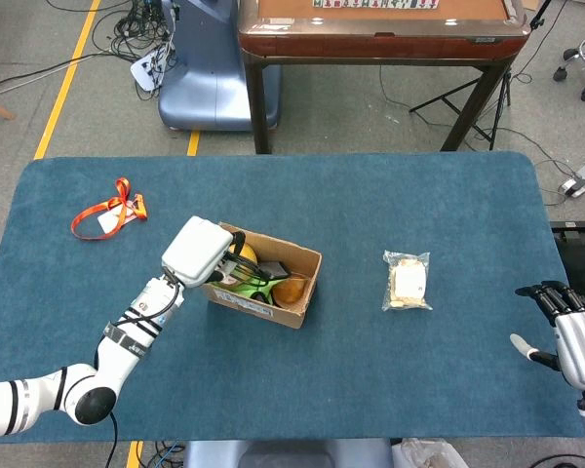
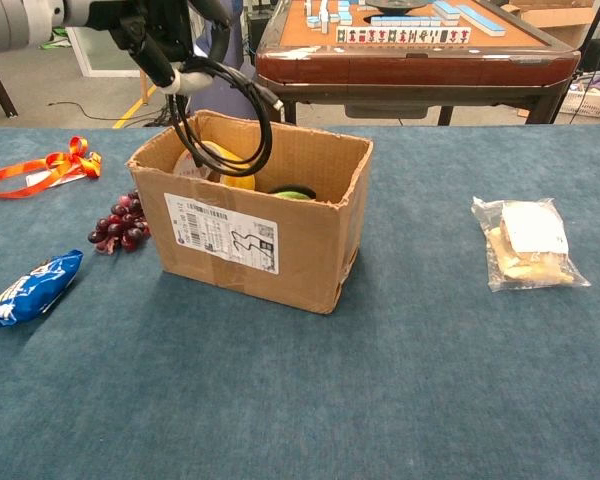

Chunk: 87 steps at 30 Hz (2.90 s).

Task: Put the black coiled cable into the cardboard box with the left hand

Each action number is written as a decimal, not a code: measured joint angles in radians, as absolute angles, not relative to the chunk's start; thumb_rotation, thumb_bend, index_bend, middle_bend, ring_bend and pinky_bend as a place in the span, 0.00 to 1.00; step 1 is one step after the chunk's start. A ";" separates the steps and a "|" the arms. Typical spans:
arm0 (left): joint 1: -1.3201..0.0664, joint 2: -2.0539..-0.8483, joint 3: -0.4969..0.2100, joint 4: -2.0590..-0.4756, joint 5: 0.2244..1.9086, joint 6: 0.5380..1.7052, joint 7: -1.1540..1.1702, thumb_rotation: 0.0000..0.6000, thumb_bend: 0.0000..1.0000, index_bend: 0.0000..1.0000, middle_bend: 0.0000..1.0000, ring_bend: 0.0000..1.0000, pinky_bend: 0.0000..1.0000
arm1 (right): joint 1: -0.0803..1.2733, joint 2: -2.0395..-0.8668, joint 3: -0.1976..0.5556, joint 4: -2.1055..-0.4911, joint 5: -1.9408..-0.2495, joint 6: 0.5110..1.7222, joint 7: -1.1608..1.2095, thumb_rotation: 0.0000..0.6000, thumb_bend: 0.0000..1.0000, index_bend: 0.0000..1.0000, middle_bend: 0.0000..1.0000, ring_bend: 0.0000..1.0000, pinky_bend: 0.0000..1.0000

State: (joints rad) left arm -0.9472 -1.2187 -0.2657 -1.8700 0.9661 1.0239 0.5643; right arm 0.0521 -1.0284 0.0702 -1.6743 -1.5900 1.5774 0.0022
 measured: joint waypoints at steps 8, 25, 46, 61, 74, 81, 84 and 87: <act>-0.943 -1.204 -0.254 -1.876 0.962 1.026 0.550 1.00 0.15 0.14 1.00 0.93 1.00 | 0.053 -1.031 0.068 -1.675 -1.591 1.574 -0.003 1.00 0.00 0.33 0.36 0.23 0.44; -0.948 -1.187 -0.226 -1.897 0.954 1.078 0.654 1.00 0.04 0.28 1.00 0.93 1.00 | 0.055 -1.034 0.066 -1.673 -1.591 1.569 -0.009 1.00 0.00 0.33 0.36 0.23 0.44; -0.982 -1.211 -0.175 -1.899 0.929 1.116 0.848 1.00 0.00 0.28 1.00 0.92 1.00 | 0.054 -1.029 0.066 -1.677 -1.591 1.572 -0.001 1.00 0.00 0.33 0.36 0.23 0.44; -0.771 -1.083 -0.066 -1.978 1.185 1.245 0.621 1.00 0.31 0.27 0.84 0.73 0.94 | 0.052 -1.028 0.069 -1.681 -1.591 1.577 -0.011 1.00 0.00 0.33 0.36 0.23 0.44; -0.503 -1.033 0.082 -1.938 1.455 1.426 0.439 1.00 0.31 0.27 0.83 0.71 0.93 | 0.049 -1.029 0.068 -1.686 -1.586 1.577 -0.031 1.00 0.00 0.33 0.36 0.23 0.44; -0.354 -1.087 0.133 -1.829 1.511 1.539 0.401 1.00 0.31 0.31 0.83 0.70 0.92 | 0.047 -1.027 0.066 -1.697 -1.573 1.567 -0.068 1.00 0.00 0.34 0.36 0.23 0.44; -0.292 -1.108 0.146 -1.801 1.520 1.581 0.377 1.00 0.31 0.31 0.80 0.69 0.92 | 0.047 -1.030 0.067 -1.700 -1.565 1.563 -0.095 1.00 0.00 0.35 0.37 0.23 0.44; -0.242 -1.114 0.150 -1.802 1.511 1.612 0.364 1.00 0.31 0.32 0.78 0.68 0.92 | 0.045 -1.033 0.065 -1.706 -1.558 1.557 -0.111 1.00 0.00 0.35 0.37 0.23 0.44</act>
State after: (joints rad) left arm -0.2419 -1.1137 0.1501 -1.8018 1.5109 1.6120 0.3636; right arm 0.0452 -1.0330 0.0648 -1.7059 -1.5577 1.5573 -0.1107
